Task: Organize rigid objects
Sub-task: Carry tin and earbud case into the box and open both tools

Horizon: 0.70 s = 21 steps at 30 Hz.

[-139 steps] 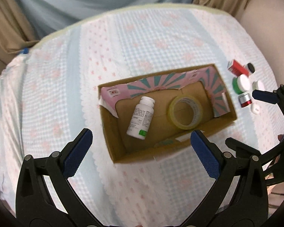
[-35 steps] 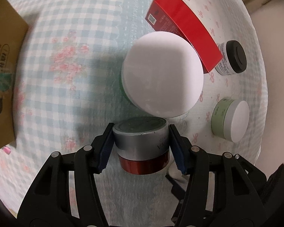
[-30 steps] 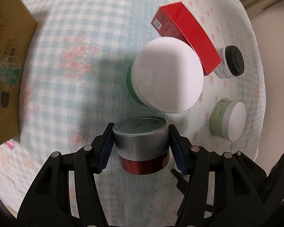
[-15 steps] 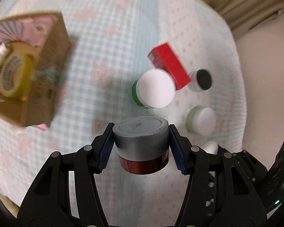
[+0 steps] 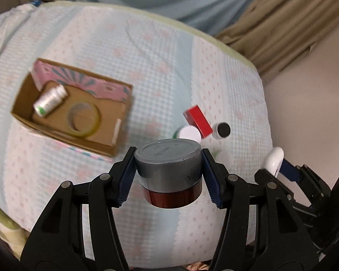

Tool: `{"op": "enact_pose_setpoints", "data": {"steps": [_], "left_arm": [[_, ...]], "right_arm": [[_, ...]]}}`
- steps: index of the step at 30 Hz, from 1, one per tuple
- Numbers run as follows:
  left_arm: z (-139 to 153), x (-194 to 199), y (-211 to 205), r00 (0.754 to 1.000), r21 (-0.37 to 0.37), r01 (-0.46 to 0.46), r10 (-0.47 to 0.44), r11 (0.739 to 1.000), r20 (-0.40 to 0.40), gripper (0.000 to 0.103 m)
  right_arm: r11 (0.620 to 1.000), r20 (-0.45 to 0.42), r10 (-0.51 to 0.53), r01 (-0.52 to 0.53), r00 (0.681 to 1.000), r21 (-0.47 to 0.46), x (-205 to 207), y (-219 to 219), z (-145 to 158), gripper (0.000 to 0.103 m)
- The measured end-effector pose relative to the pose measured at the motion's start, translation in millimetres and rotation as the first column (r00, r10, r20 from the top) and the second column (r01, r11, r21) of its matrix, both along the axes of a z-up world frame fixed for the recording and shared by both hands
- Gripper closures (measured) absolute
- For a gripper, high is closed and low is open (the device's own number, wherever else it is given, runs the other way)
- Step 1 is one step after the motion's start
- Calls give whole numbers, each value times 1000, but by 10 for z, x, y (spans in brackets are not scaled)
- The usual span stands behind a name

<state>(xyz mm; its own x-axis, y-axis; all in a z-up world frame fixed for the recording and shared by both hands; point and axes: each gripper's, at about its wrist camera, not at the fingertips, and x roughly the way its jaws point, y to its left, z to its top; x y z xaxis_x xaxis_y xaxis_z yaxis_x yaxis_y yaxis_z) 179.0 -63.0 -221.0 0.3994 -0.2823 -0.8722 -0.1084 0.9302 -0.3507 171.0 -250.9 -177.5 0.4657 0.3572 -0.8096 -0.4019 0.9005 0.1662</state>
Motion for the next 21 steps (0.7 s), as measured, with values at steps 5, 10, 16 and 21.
{"op": "enact_pose_setpoints", "data": {"steps": [5, 10, 16, 21], "left_arm": [[260, -46, 569, 999, -11, -11, 11, 1000, 39, 51], [338, -1, 1162, 998, -22, 26, -25, 999, 50, 51], [269, 197, 1873, 995, -15, 87, -87, 996, 42, 51], [-21, 476, 2387, 992, -15, 127, -127, 992, -14, 51]], "right_arm": [[999, 9, -18, 17, 1000, 41, 0, 411, 292, 60], [994, -9, -76, 77, 997, 81, 20, 914, 475, 60], [971, -77, -194, 203, 978, 128, 158, 1489, 409, 60], [942, -179, -277, 303, 944, 144, 356, 1896, 109, 60]]}}
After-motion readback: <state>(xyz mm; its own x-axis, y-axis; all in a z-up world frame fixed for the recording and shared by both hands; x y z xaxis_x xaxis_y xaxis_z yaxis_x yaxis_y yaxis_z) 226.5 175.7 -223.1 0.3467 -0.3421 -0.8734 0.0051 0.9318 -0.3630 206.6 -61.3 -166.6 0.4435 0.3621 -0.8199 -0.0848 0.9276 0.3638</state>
